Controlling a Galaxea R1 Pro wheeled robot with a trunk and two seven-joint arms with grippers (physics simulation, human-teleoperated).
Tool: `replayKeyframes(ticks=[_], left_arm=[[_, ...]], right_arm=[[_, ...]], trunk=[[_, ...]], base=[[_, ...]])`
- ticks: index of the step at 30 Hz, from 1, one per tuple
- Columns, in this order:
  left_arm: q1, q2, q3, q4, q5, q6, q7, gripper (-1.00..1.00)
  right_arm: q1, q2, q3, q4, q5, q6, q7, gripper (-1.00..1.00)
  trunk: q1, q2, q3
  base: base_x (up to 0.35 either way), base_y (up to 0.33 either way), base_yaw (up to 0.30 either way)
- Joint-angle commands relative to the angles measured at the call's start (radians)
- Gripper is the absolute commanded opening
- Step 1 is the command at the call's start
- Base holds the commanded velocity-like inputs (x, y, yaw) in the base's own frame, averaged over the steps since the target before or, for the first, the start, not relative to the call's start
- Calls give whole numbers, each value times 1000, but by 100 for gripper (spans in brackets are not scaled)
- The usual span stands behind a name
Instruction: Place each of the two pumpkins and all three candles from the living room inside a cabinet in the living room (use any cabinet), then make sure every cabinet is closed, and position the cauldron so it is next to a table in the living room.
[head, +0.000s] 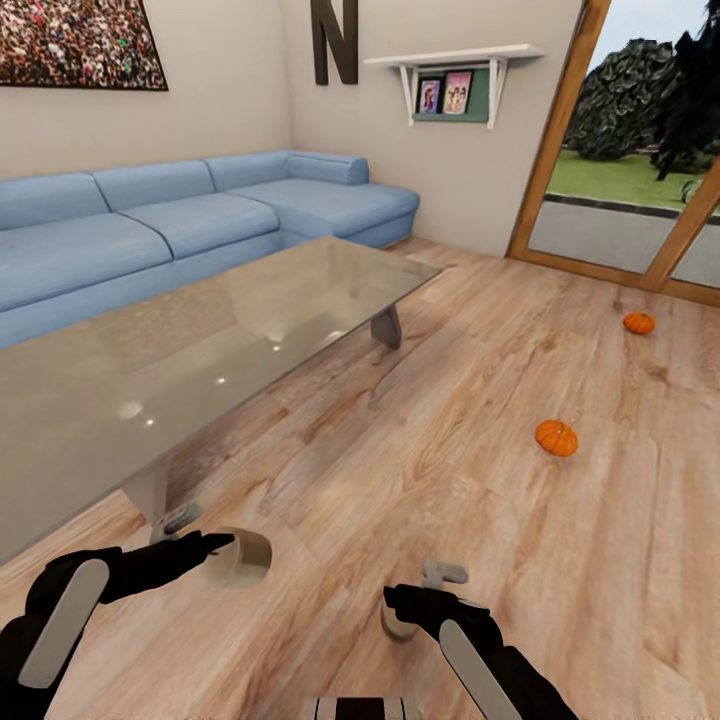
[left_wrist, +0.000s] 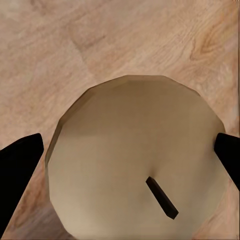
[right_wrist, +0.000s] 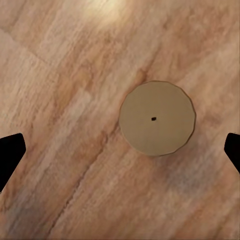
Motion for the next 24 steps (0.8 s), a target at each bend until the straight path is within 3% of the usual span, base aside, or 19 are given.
replayKeyframes(ticks=[1,20,22,24], left_arm=[[0,5,1,0,10,5,-4,-100],[3,13,-27,0,31,4,-4,-100],[6,17,-26,0,56,5,-7,-100],[18,27,-25,-1,111,5,-23,-100]], right_arm=[[-1,-1,3,-2,-10,-1,-10,100],[-1,-3,5,-10,-7,-6,-10,100],[-1,-3,5,-9,-7,-6,-10,100],[-1,-3,5,-9,-6,-7,-9,100]], trunk=[[0,-1,-5],[9,-5,-78],[9,-5,-78],[9,-5,-78]], base=[[0,0,0],[0,0,0],[0,0,0],[0,0,0]])
